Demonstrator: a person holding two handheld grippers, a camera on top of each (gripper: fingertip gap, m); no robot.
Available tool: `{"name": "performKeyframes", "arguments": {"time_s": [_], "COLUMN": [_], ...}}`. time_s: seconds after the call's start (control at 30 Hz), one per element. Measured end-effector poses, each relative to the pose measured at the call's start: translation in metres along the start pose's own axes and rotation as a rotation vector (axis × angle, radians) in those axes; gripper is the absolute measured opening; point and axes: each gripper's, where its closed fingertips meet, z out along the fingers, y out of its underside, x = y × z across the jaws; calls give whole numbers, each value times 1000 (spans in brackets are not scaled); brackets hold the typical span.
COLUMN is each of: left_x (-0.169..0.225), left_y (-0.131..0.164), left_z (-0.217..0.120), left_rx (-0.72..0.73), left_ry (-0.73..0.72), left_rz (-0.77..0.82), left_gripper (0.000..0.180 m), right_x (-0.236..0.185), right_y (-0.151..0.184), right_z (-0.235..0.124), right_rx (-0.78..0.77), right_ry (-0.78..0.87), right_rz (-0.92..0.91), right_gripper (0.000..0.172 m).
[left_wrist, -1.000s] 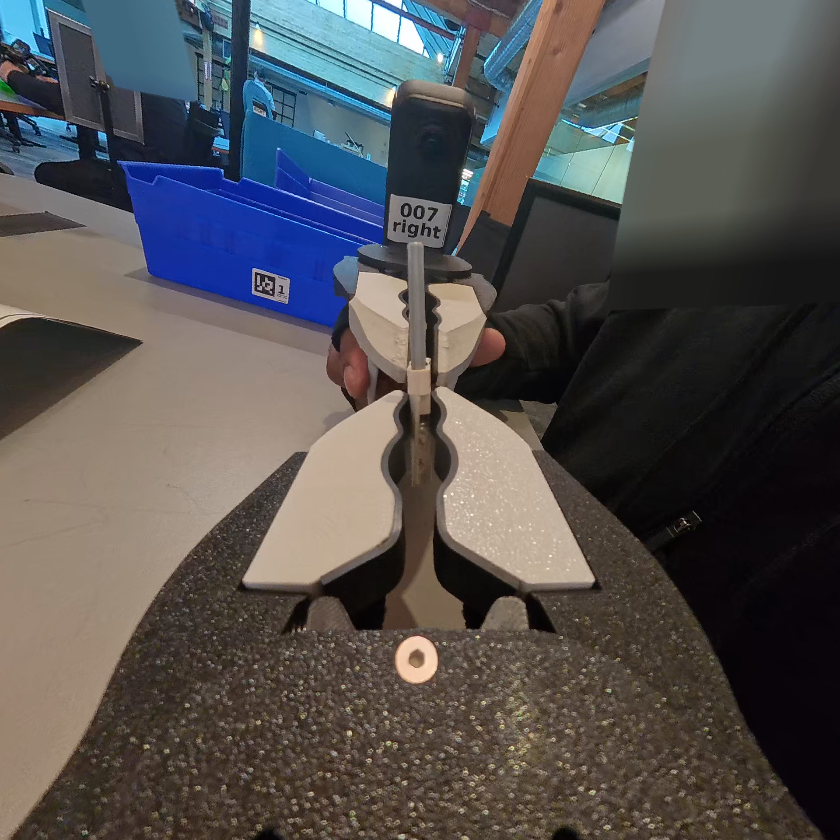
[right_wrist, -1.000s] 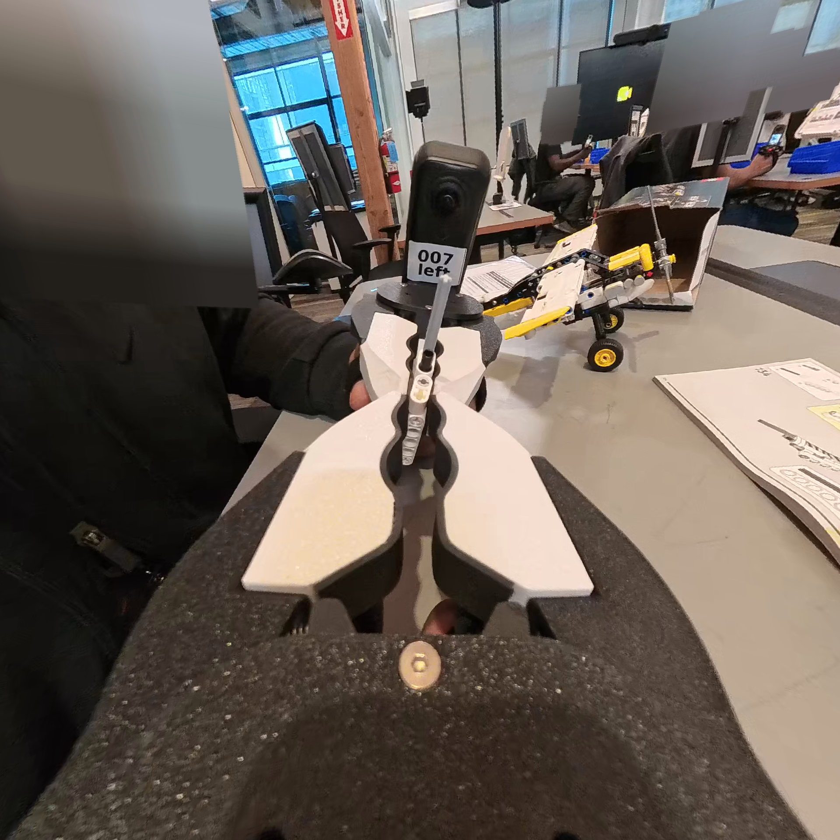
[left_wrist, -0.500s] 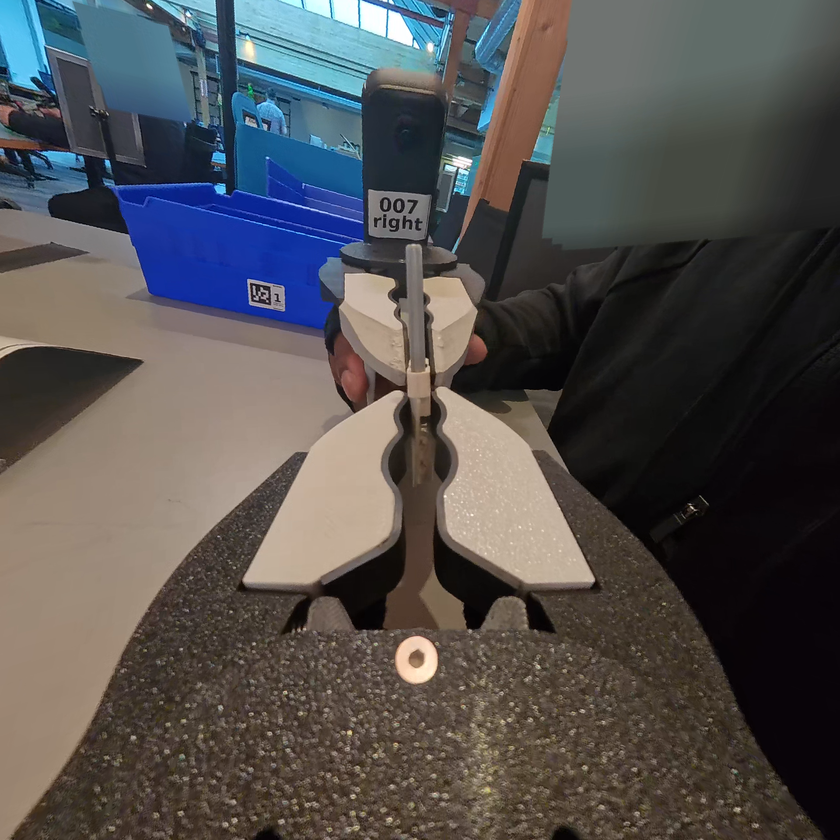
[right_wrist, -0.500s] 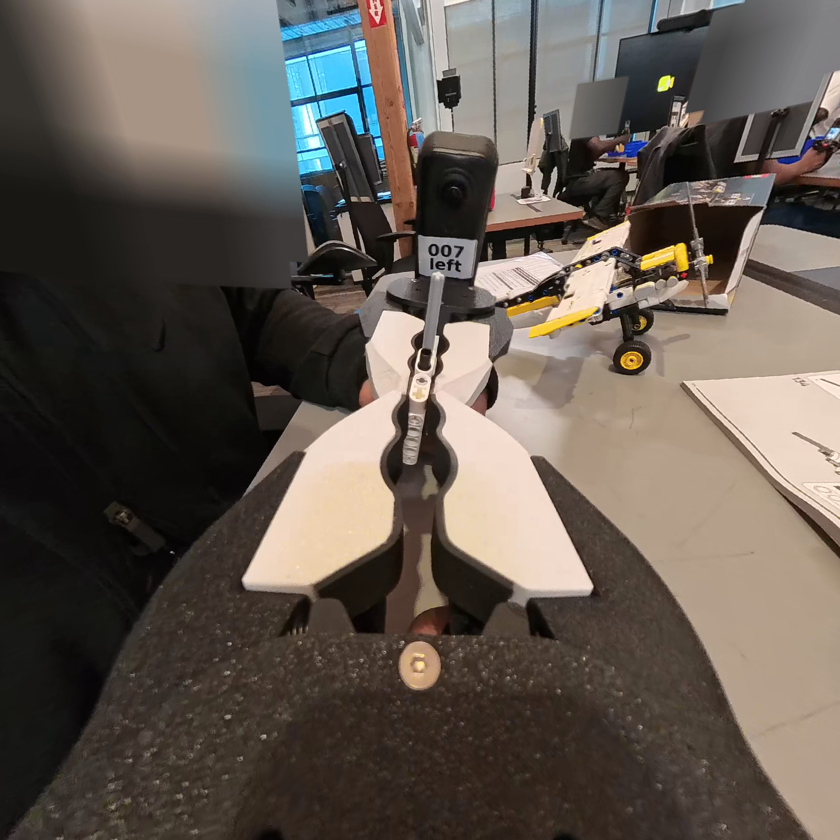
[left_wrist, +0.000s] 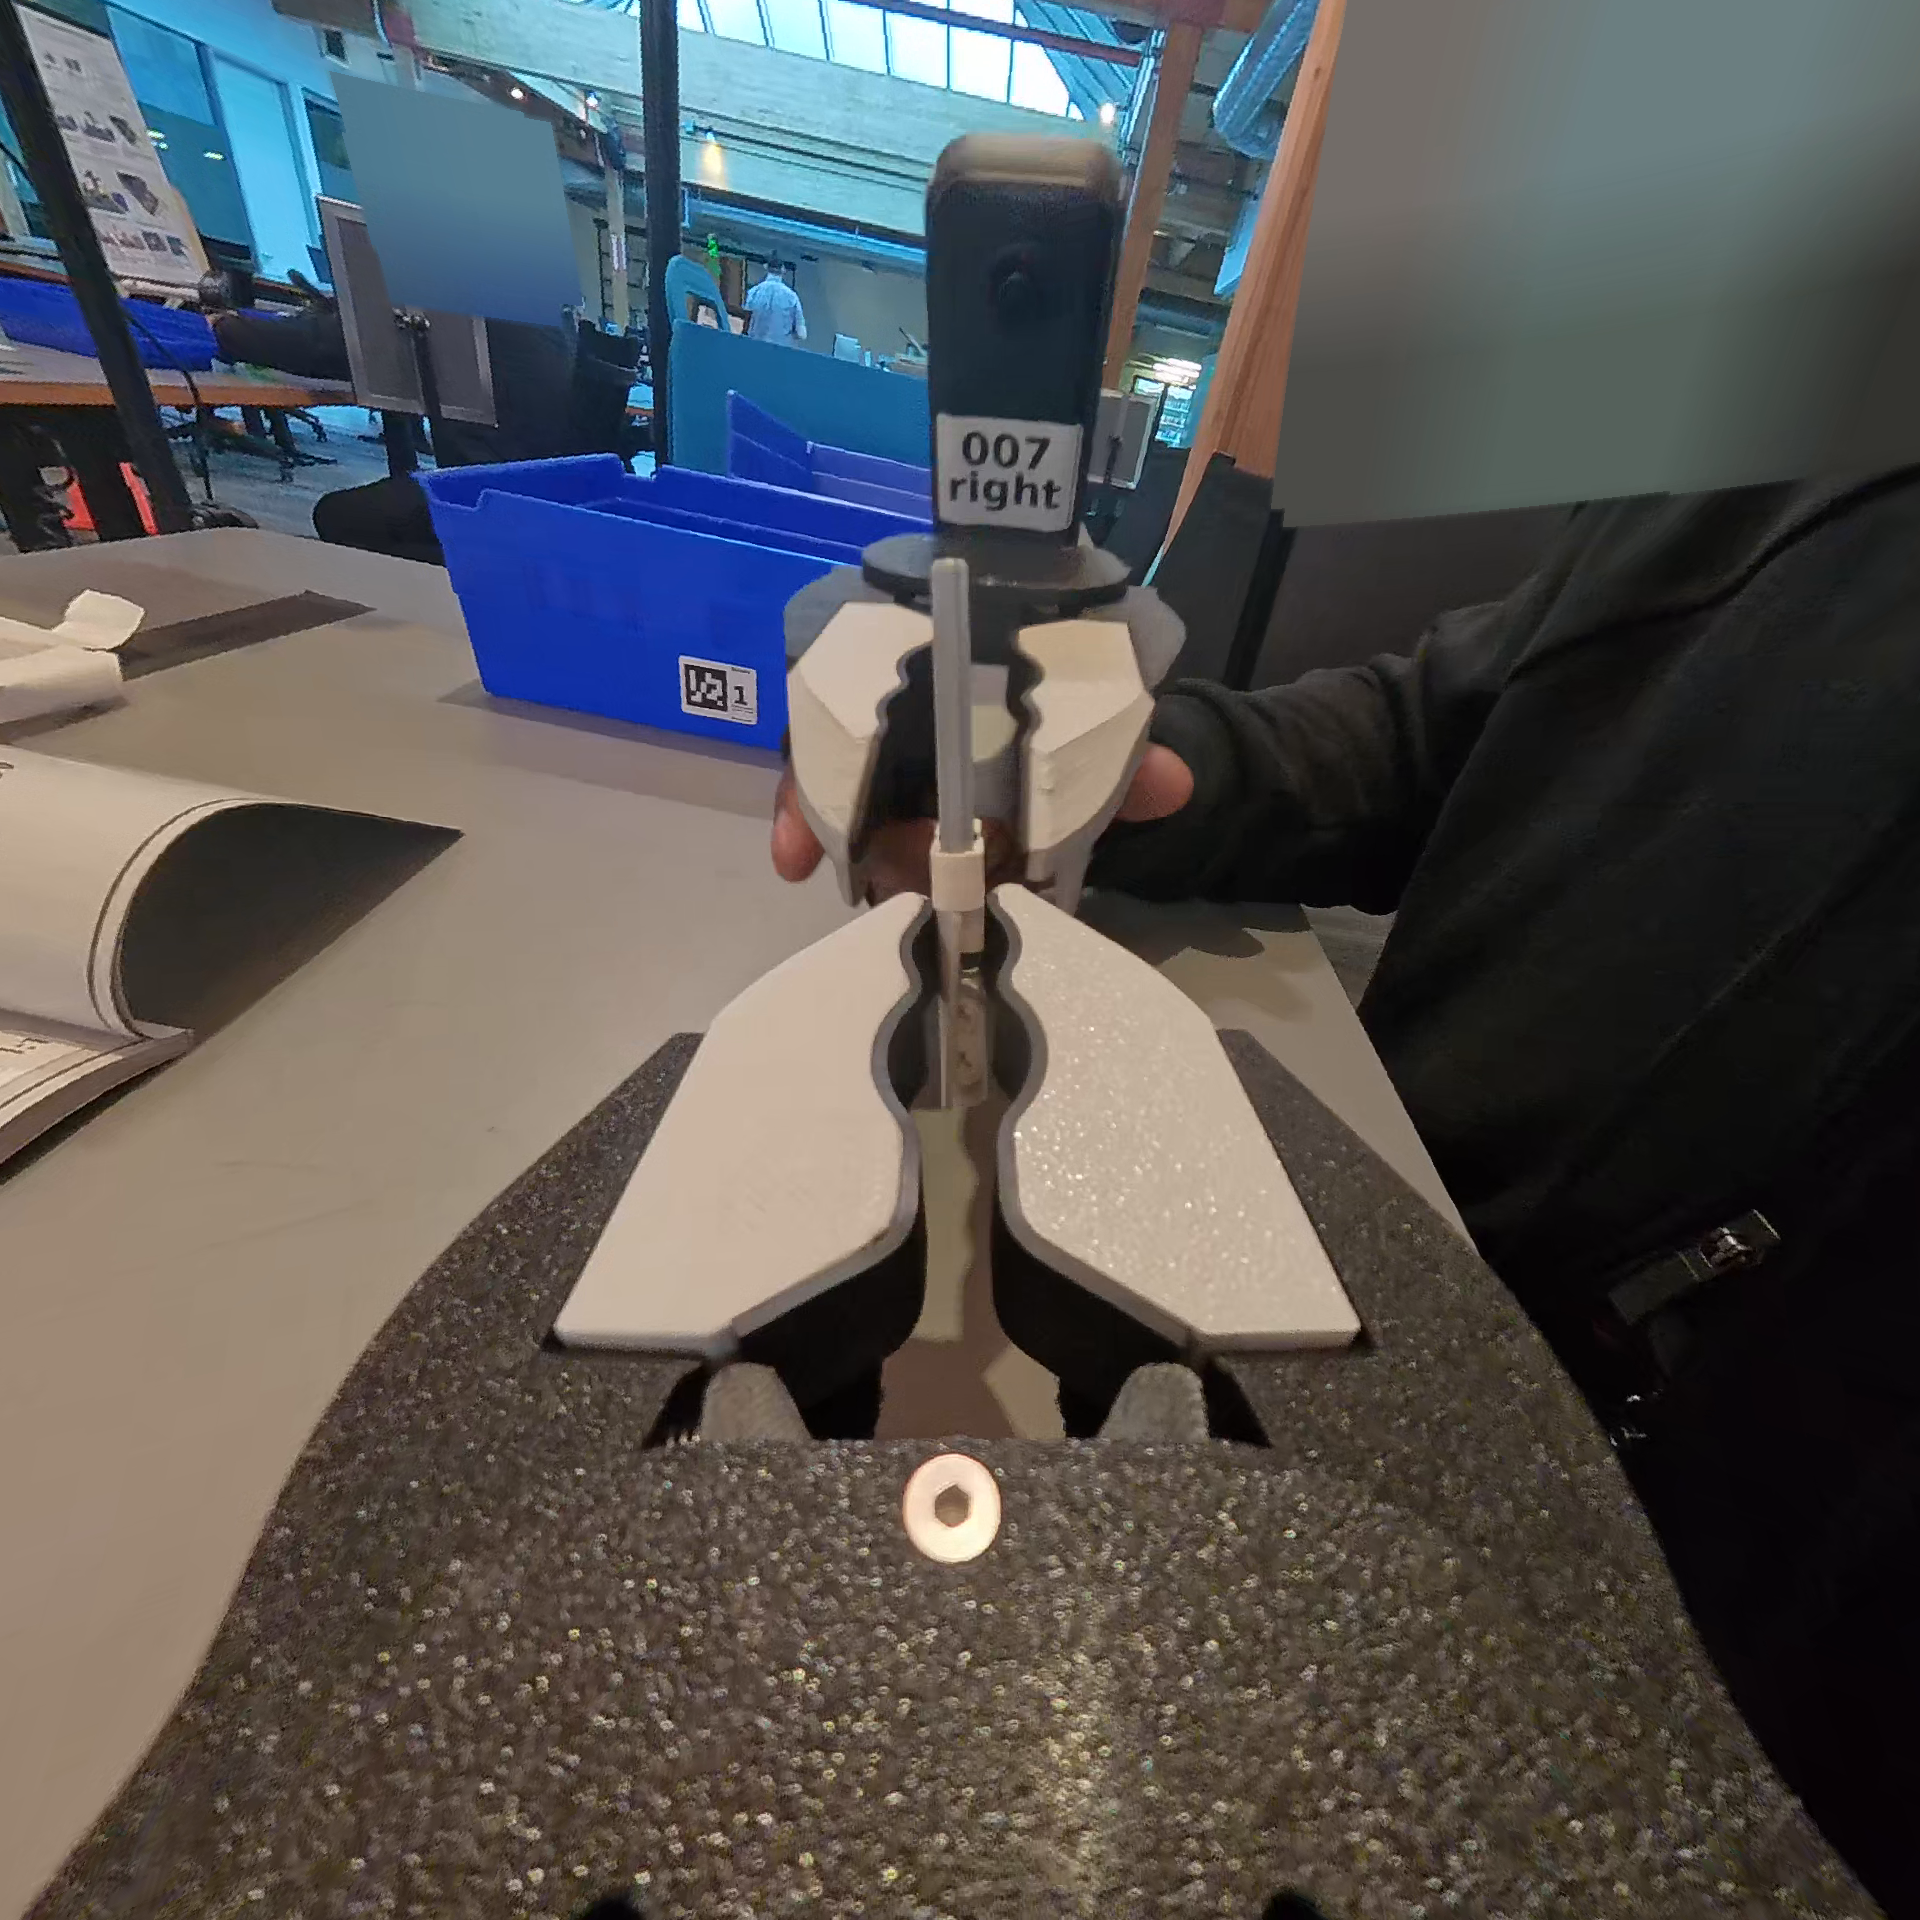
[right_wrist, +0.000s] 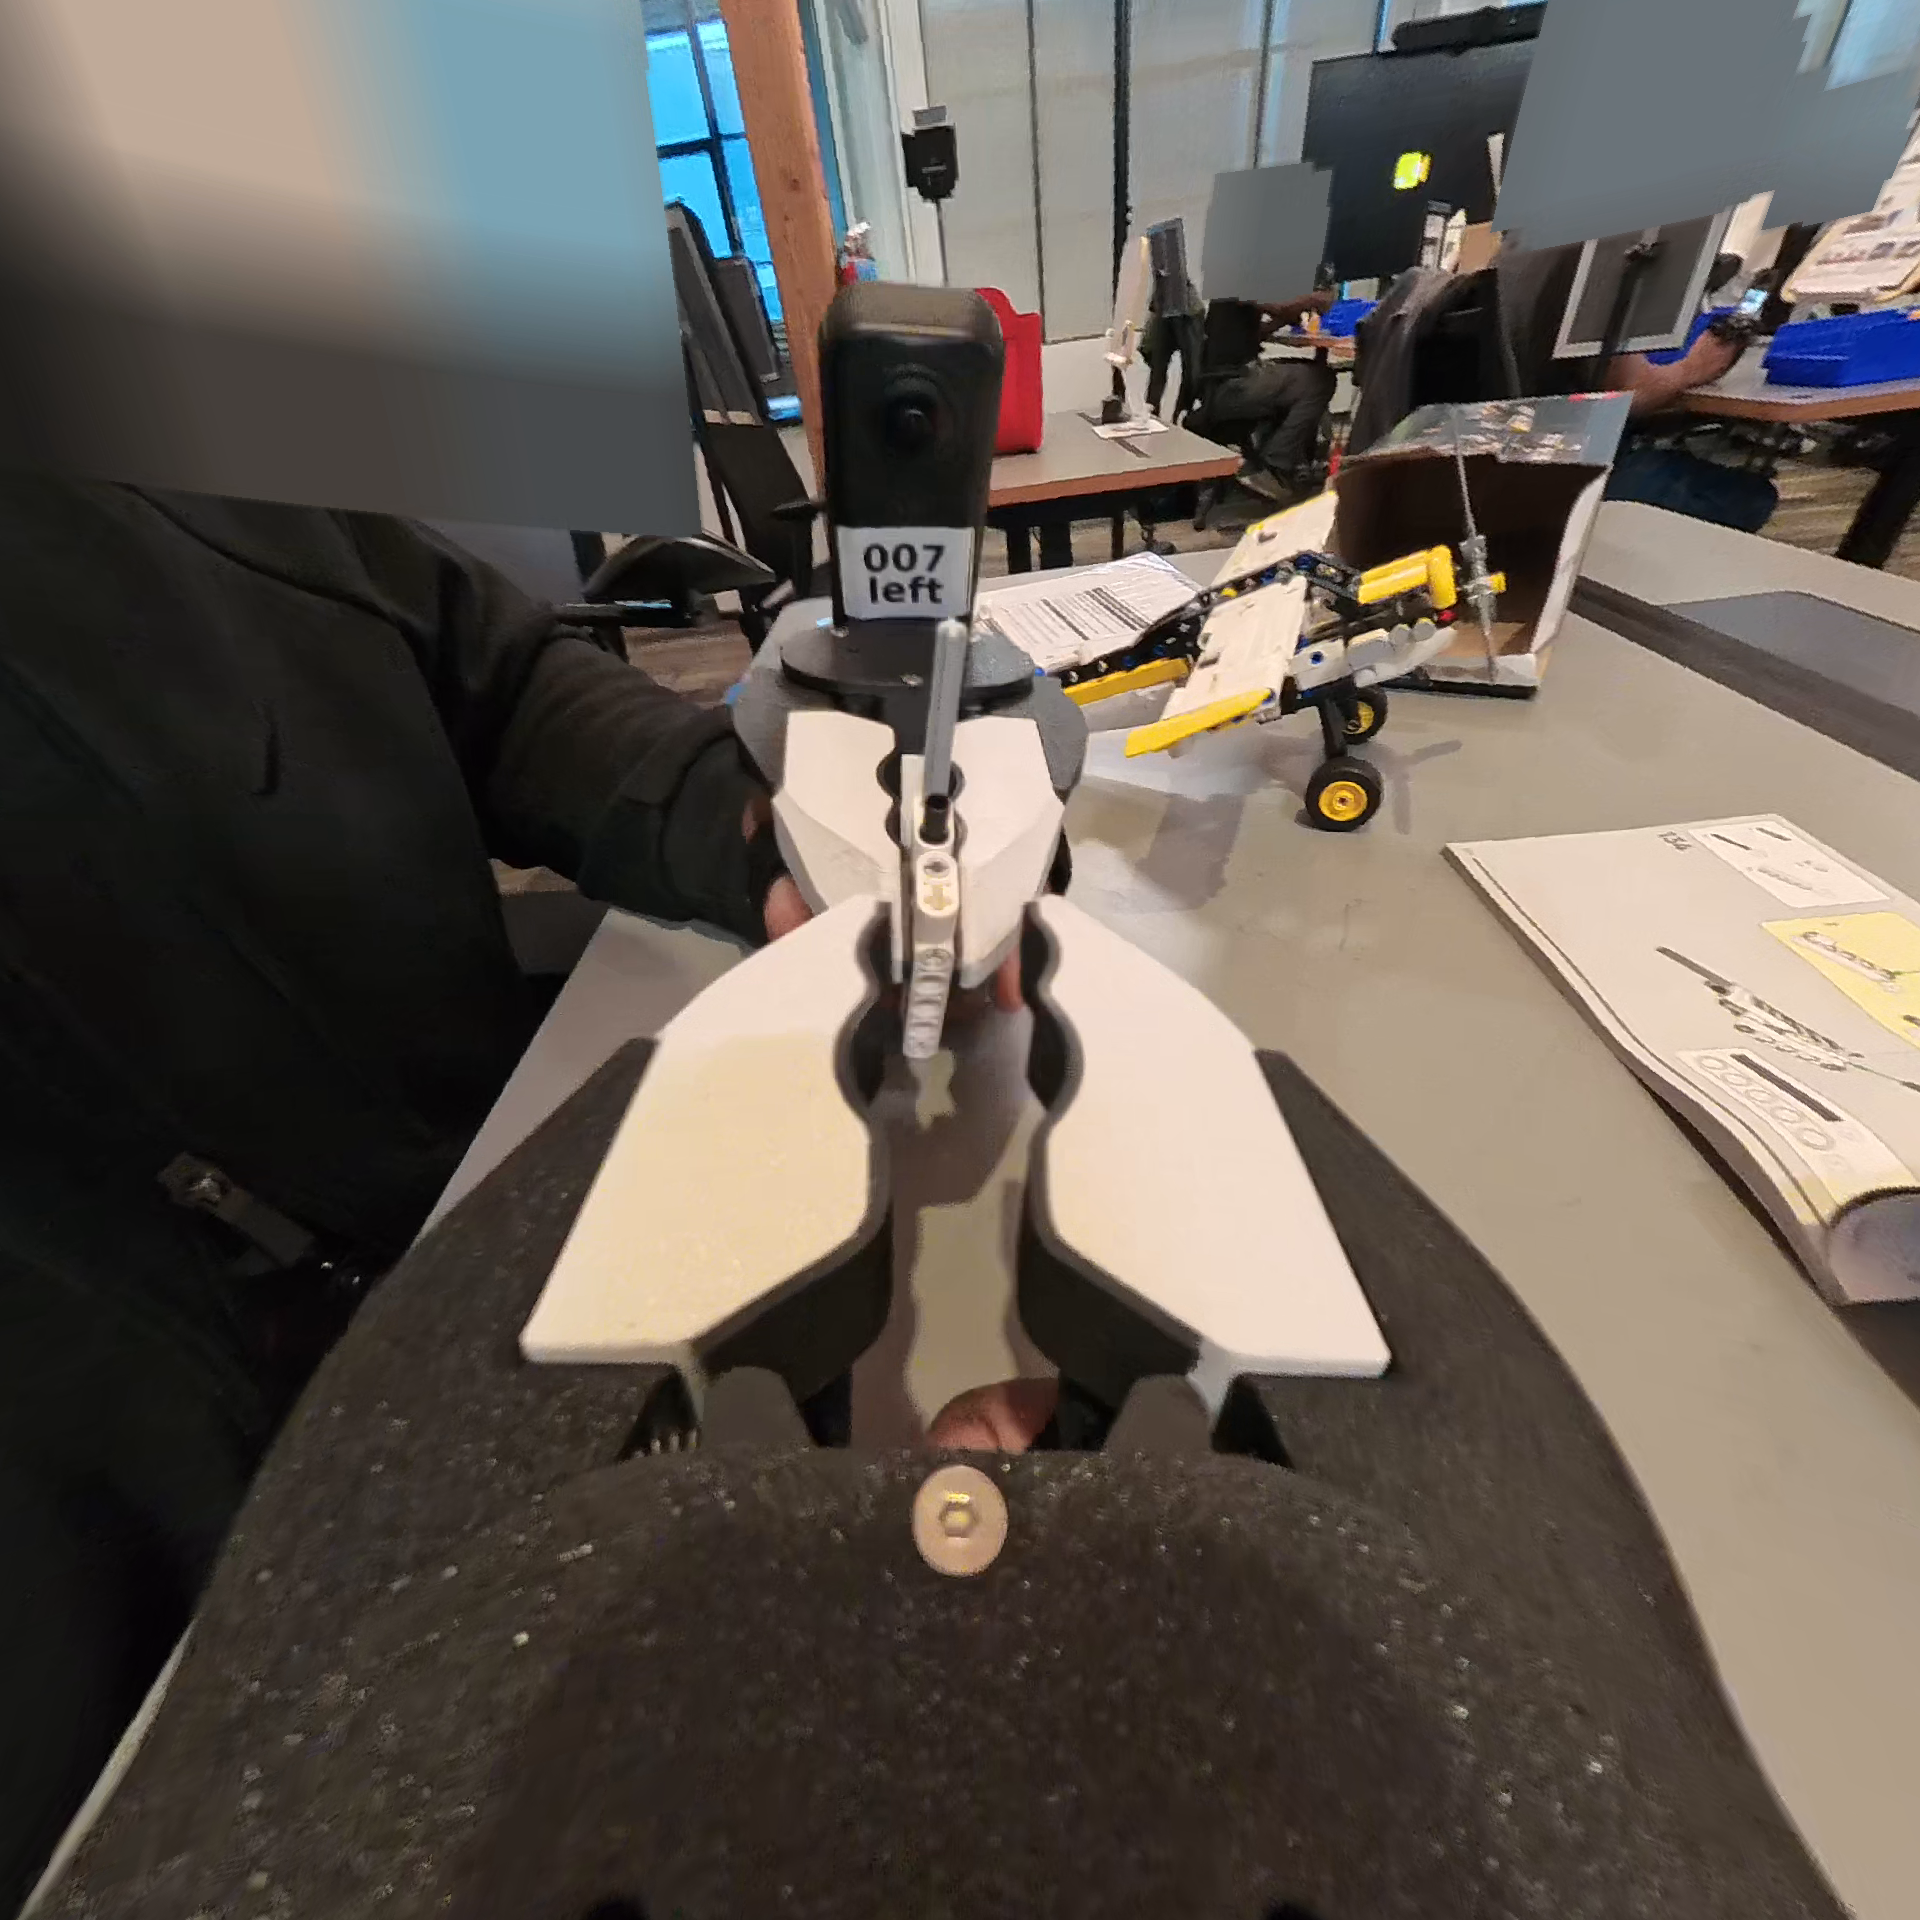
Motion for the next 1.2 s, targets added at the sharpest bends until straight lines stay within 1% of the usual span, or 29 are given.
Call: {"name": "performKeyframes", "arguments": {"time_s": [0.07, 0.13, 0.2, 0.3, 0.4, 0.47, 0.6, 0.67, 0.8, 0.93, 1.07, 1.13, 1.2], "left_x": [-2, -4, -7, -12, -15, -15, -15, -14, -13, -12, -13, -13, -14], "left_y": [1, 1, 3, 7, 13, 16, 26, 30, 37, 41, 40, 39, 38], "left_z": [-1, -2, -2, -3, -2, -1, 3, 5, 7, 8, 8, 8, 7], "left_rx": [-6, -10, -25, -57, -99, -121, -191, -215, -261, -289, -281, -275, -271], "left_ry": [-10, -22, -36, -62, -73, -71, -69, -65, -55, -50, -51, -54, -56], "left_rz": [-5, -11, -27, -65, -83, -94, -111, -108, -116, -124, -129, -133, -137], "left_gripper": [7, 8, 8, 8, 8, 8, 8, 8, 8, 8, 8, 8, 8], "right_x": [4, 11, 21, 43, 57, 53, 44, 42, 40, 38, 36, 35, 35], "right_y": [-1, -2, 4, 30, 55, 68, 88, 99, 111, 113, 113, 114, 114], "right_z": [-5, -16, -31, -59, -82, -88, -86, -83, -76, -71, -68, -67, -66], "right_rx": [-34, -75, -143, -309, -410, -448, -519, -580, -654, -666, -666, -671, -675], "right_ry": [25, 64, 107, 211, 287, 272, 231, 223, 204, 175, 156, 144, 144], "right_rz": [-32, -78, -107, -137, -59, 3, -4, -49, -142, -171, -175, -164, -159], "right_gripper": [34, 39, 39, 37, 31, 28, 21, 21, 21, 20, 17, 12, 1]}}
